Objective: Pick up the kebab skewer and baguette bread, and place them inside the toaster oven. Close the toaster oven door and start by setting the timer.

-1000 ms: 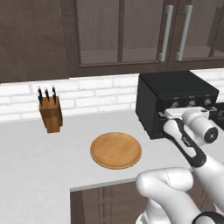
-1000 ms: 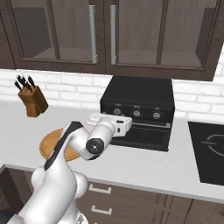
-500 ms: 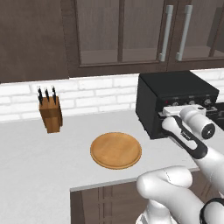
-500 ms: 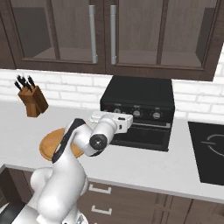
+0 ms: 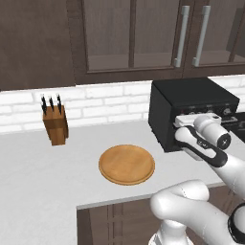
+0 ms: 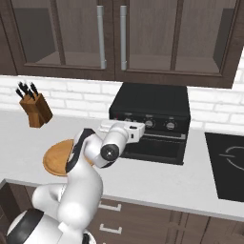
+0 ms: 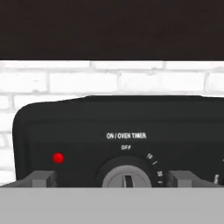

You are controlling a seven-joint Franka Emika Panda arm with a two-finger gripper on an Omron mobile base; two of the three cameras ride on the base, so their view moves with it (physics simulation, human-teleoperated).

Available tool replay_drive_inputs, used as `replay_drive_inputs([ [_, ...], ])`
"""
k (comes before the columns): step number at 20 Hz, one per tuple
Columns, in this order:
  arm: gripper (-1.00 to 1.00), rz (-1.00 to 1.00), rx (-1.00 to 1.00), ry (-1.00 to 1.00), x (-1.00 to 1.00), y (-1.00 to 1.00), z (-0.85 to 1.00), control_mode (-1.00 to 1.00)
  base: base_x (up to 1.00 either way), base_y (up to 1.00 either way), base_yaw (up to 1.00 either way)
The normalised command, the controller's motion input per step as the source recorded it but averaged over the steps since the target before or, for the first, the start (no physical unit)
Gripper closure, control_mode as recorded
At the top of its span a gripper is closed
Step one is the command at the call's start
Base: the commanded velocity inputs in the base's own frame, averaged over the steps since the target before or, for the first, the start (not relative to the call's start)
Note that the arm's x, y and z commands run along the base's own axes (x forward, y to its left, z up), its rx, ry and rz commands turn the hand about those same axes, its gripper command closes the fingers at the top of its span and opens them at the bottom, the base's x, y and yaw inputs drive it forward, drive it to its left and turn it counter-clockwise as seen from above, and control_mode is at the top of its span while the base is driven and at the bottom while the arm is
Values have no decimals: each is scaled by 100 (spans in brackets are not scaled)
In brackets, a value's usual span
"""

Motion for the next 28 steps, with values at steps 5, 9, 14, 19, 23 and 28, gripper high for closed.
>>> replay_drive_inputs([
  [5,-100,3,0,0,1,-8,-7,-100,0,0,0],
  [9,-100,3,0,0,13,-22,0,-100,0,0,0],
  [14,-100,4,0,0,5,-19,-4,-100,0,0,0],
  [19,-100,4,0,0,0,-2,-19,-100,0,0,0],
  [23,-100,2,0,-2,0,0,-7,-100,0,0,0],
  [28,-100,0,0,-2,0,5,0,-100,0,0,0],
])
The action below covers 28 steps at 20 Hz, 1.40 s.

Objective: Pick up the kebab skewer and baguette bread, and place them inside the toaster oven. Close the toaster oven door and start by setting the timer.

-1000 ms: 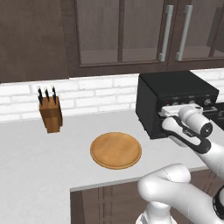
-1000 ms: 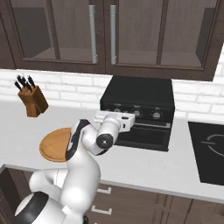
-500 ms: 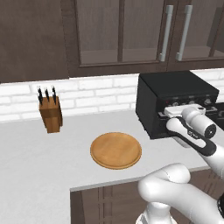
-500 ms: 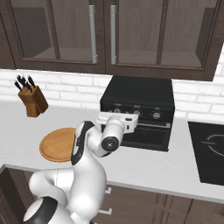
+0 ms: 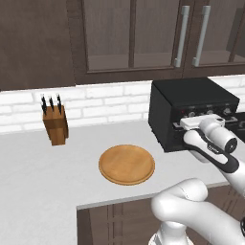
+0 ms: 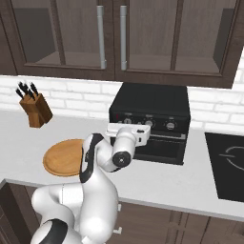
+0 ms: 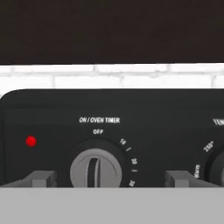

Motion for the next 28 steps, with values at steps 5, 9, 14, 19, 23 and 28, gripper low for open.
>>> replay_drive_inputs([
  [5,-100,0,0,0,0,15,0,-100,0,0,0],
  [9,-100,0,0,-1,1,20,0,-100,0,0,0],
  [14,-100,0,0,-1,11,2,0,-100,0,0,0],
  [19,-100,0,0,0,16,0,0,-100,0,0,0],
  [23,-100,0,0,-1,13,0,0,-100,0,0,0],
  [28,100,0,0,-2,6,0,0,-100,0,0,0],
])
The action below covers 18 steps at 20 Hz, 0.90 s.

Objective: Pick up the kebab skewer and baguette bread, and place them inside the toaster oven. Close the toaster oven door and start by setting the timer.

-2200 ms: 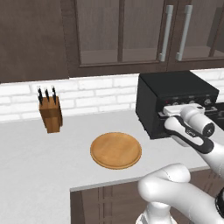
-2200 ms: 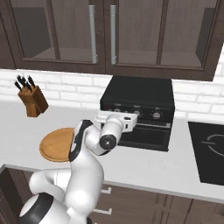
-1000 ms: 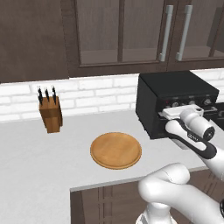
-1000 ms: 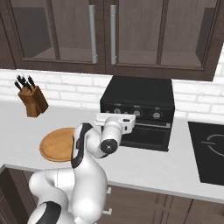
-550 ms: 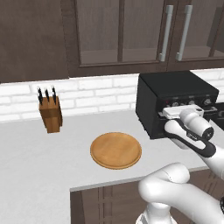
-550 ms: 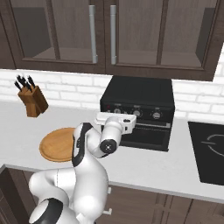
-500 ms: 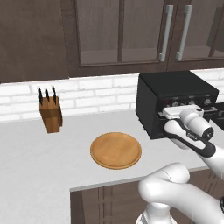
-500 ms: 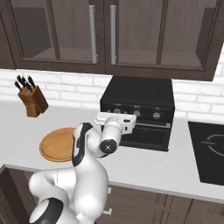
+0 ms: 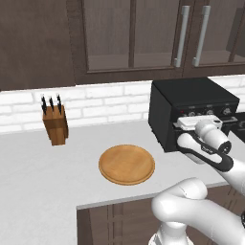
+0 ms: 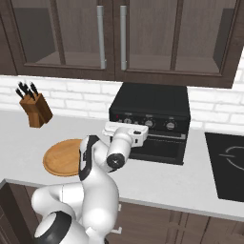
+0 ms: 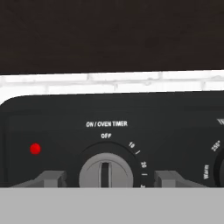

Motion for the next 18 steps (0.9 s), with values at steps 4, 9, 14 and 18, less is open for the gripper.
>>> replay_drive_inputs([
  [4,100,0,0,-2,0,0,0,-100,0,0,0],
  [9,100,0,-1,-3,0,0,7,-100,0,0,0],
  [14,100,0,0,-3,0,0,16,-100,0,0,0],
  [18,100,0,0,-3,0,0,19,-100,0,0,0],
])
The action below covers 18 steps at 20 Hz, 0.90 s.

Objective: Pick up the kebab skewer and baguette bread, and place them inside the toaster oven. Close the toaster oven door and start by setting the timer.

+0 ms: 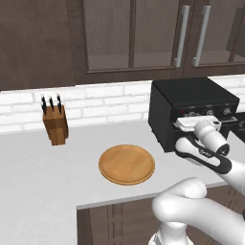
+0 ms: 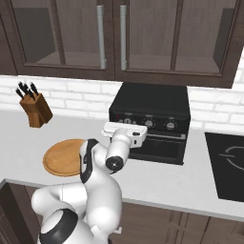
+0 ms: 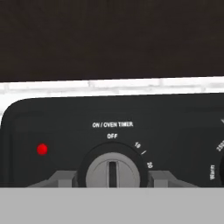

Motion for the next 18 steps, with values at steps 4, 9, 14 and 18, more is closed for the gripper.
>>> replay_drive_inputs([
  [4,100,0,0,-2,0,5,23,-100,0,0,0],
  [9,100,0,0,-2,0,13,36,-100,0,0,0],
  [14,100,0,0,0,0,15,45,-100,0,0,0],
  [18,100,0,0,0,-3,16,49,-100,0,0,0],
])
